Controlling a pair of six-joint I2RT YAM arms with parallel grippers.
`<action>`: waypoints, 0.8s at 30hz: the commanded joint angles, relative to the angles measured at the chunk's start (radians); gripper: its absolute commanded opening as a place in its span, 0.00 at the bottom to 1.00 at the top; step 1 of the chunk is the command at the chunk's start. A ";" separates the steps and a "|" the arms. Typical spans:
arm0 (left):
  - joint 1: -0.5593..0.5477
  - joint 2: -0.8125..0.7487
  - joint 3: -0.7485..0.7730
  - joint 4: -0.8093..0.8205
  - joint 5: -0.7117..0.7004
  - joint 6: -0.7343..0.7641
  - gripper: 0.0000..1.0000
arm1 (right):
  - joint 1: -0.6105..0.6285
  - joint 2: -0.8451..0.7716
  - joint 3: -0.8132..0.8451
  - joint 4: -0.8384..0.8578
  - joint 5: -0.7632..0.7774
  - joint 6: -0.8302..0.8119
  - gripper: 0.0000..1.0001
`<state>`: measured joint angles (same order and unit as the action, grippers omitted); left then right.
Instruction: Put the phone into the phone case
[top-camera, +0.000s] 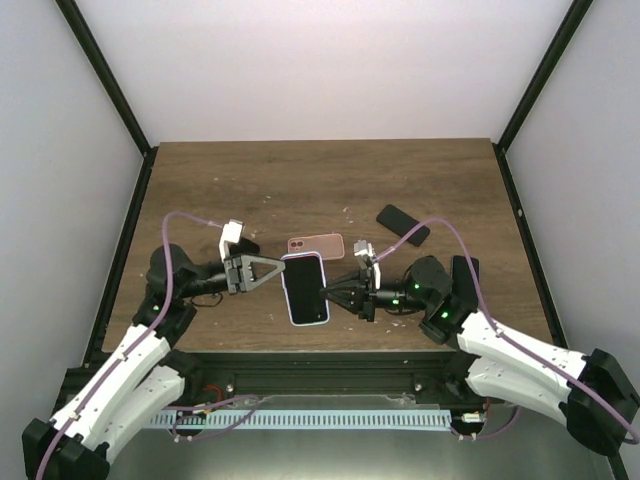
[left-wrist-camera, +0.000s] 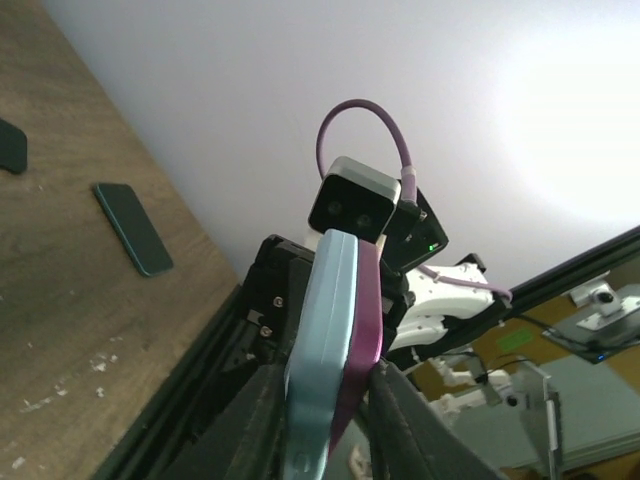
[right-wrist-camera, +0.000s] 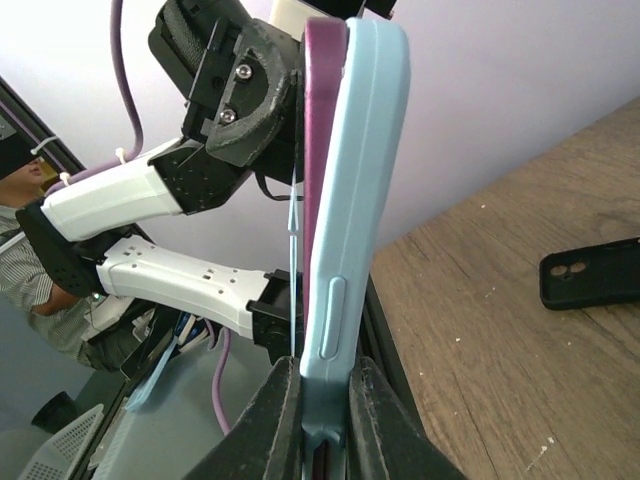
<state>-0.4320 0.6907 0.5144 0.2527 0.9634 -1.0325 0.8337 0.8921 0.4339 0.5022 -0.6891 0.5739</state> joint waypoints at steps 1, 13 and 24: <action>-0.002 0.018 0.012 0.041 0.034 0.018 0.16 | 0.004 0.012 0.059 0.040 -0.029 -0.046 0.01; -0.002 0.044 0.091 -0.134 0.046 0.226 0.00 | 0.004 0.054 0.092 0.030 -0.003 0.038 0.17; -0.003 0.049 0.024 -0.011 0.049 0.123 0.56 | 0.005 0.073 0.091 0.180 -0.015 0.119 0.01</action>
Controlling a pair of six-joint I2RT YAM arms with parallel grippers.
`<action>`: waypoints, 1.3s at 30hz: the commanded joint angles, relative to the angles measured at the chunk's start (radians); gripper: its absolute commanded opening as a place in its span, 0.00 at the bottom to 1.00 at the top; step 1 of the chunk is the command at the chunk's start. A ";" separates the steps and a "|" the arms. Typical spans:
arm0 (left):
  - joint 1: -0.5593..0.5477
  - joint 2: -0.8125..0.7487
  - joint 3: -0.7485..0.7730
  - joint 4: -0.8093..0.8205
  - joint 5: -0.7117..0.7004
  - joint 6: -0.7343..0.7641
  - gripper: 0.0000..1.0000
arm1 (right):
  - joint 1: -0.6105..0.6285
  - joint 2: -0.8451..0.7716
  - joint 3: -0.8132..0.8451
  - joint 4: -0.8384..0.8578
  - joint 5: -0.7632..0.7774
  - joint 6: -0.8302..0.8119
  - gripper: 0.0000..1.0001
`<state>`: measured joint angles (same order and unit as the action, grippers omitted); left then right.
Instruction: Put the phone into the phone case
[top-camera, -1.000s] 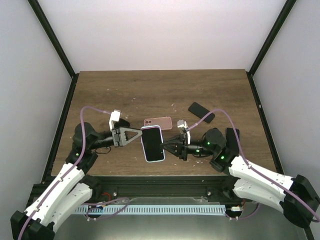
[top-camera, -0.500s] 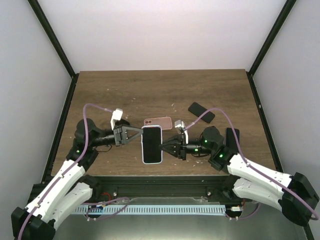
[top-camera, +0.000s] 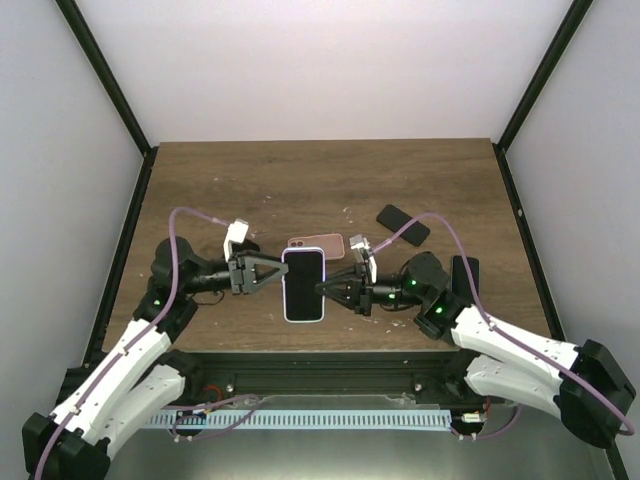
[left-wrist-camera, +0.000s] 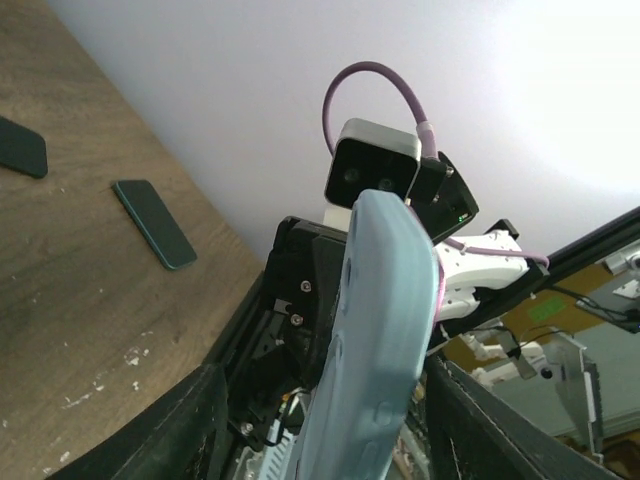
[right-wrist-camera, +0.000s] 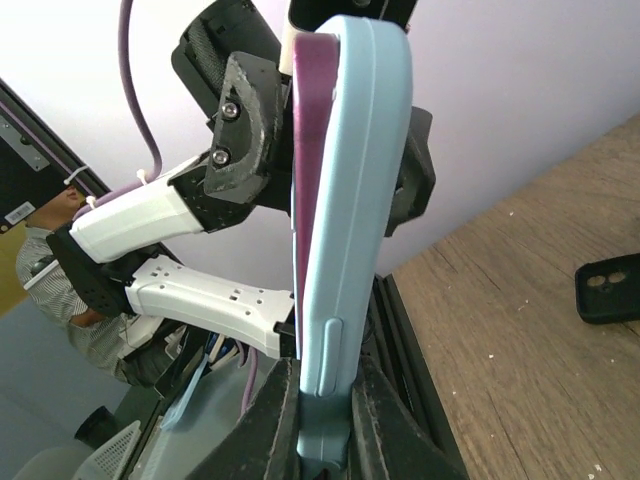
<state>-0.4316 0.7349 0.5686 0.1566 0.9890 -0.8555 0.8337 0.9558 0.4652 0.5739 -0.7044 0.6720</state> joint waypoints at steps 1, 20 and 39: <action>-0.005 0.003 -0.033 0.102 0.027 -0.064 0.57 | 0.005 0.018 0.072 0.086 0.000 0.016 0.01; -0.027 0.021 -0.013 0.057 0.036 0.062 0.00 | 0.006 -0.022 0.254 -0.299 0.138 -0.036 0.40; -0.029 0.024 0.075 -0.327 -0.098 0.312 0.00 | 0.006 0.044 0.392 -0.441 0.197 -0.002 0.01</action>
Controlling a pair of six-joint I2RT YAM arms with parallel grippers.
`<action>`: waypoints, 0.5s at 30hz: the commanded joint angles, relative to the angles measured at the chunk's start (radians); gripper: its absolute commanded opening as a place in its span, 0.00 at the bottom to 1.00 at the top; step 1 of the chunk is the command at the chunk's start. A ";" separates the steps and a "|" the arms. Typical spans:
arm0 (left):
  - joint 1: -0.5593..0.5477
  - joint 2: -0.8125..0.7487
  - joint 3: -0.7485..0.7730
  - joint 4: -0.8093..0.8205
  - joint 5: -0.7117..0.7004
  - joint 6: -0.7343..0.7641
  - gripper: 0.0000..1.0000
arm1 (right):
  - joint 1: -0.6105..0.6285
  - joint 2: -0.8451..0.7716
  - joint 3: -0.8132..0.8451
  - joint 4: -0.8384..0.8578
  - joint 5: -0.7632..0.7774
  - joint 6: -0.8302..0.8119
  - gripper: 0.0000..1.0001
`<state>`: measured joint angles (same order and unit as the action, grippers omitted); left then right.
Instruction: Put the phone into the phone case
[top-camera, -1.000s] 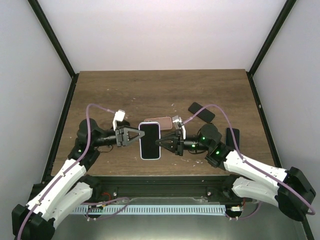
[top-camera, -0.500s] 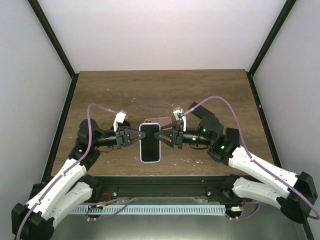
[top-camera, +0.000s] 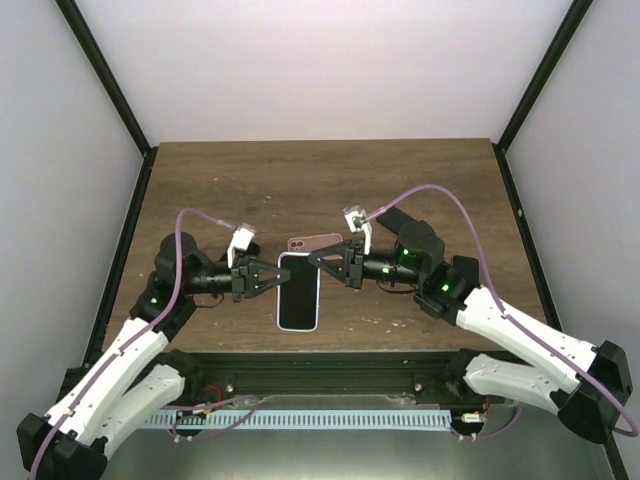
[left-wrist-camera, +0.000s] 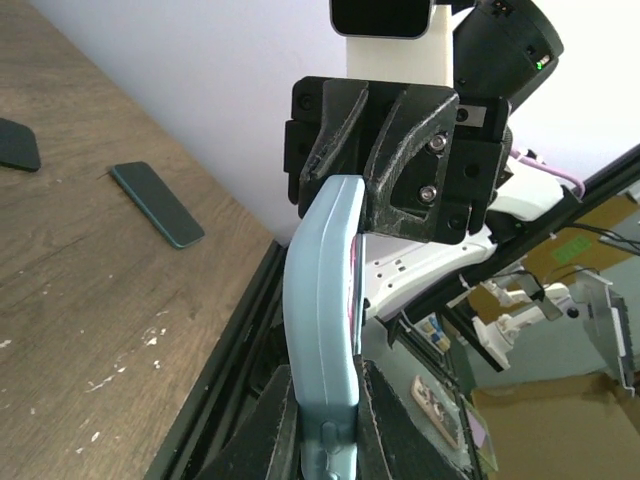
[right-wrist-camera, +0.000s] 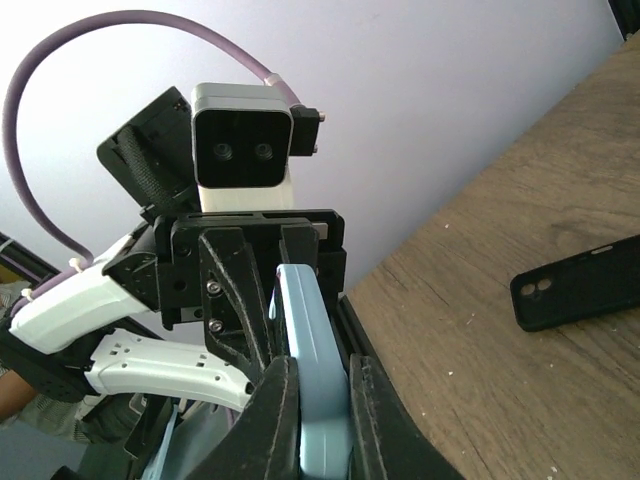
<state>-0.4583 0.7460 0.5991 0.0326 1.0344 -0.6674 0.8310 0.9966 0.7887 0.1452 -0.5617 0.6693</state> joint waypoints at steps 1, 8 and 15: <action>-0.002 0.014 0.056 -0.241 -0.170 0.148 0.00 | 0.008 0.005 0.070 -0.028 0.063 0.004 0.01; -0.002 0.017 0.053 -0.214 -0.201 0.100 0.00 | 0.008 0.018 0.010 0.033 0.006 0.082 0.28; -0.002 -0.013 -0.010 0.068 -0.195 -0.147 0.00 | 0.010 0.029 -0.120 0.105 -0.077 0.106 0.59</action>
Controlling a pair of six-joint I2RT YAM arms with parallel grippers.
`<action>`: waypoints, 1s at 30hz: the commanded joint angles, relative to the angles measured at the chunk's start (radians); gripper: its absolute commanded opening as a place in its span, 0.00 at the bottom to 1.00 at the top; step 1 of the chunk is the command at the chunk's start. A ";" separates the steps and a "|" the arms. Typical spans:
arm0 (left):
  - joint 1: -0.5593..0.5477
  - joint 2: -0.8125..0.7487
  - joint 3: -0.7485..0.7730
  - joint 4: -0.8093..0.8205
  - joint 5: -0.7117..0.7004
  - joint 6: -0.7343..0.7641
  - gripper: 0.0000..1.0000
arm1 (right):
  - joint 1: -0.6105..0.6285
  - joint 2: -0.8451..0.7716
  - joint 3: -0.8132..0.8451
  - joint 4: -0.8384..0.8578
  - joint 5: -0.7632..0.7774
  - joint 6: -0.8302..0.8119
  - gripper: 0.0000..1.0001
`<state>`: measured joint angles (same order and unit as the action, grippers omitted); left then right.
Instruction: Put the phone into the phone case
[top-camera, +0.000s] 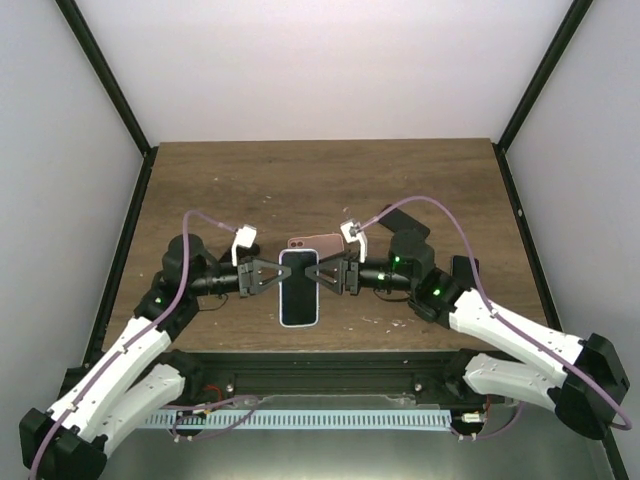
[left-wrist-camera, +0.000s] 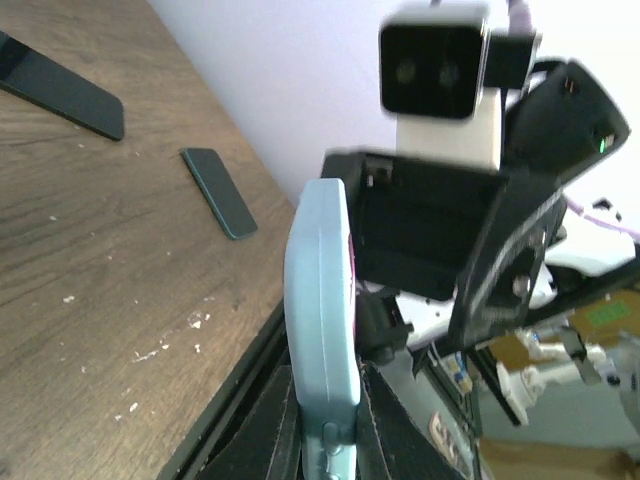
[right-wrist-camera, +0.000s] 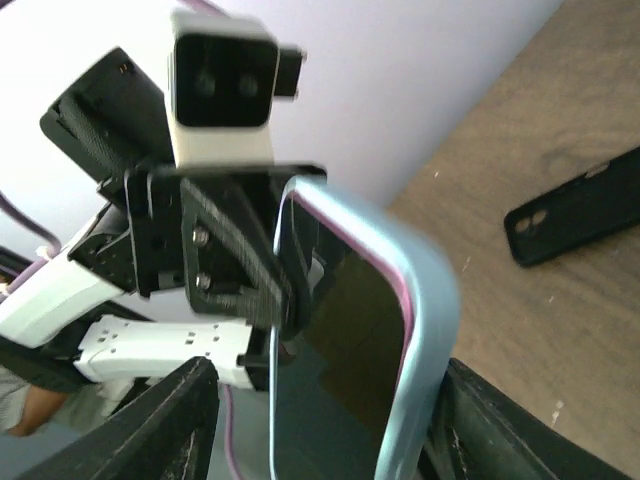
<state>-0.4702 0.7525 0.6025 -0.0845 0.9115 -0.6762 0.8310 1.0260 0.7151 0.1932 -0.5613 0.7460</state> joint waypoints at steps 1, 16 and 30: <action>0.009 -0.017 -0.014 0.196 -0.079 -0.143 0.00 | 0.010 0.005 -0.060 0.070 -0.089 0.034 0.59; 0.010 0.092 0.003 0.112 -0.136 -0.091 0.45 | 0.008 0.028 -0.090 0.043 -0.032 -0.023 0.01; 0.010 0.075 0.085 -0.233 -0.341 0.142 1.00 | 0.004 0.229 -0.152 -0.075 0.067 -0.022 0.01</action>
<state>-0.4587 0.8398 0.6369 -0.2020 0.6472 -0.6342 0.8345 1.1961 0.5533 0.1059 -0.5213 0.7231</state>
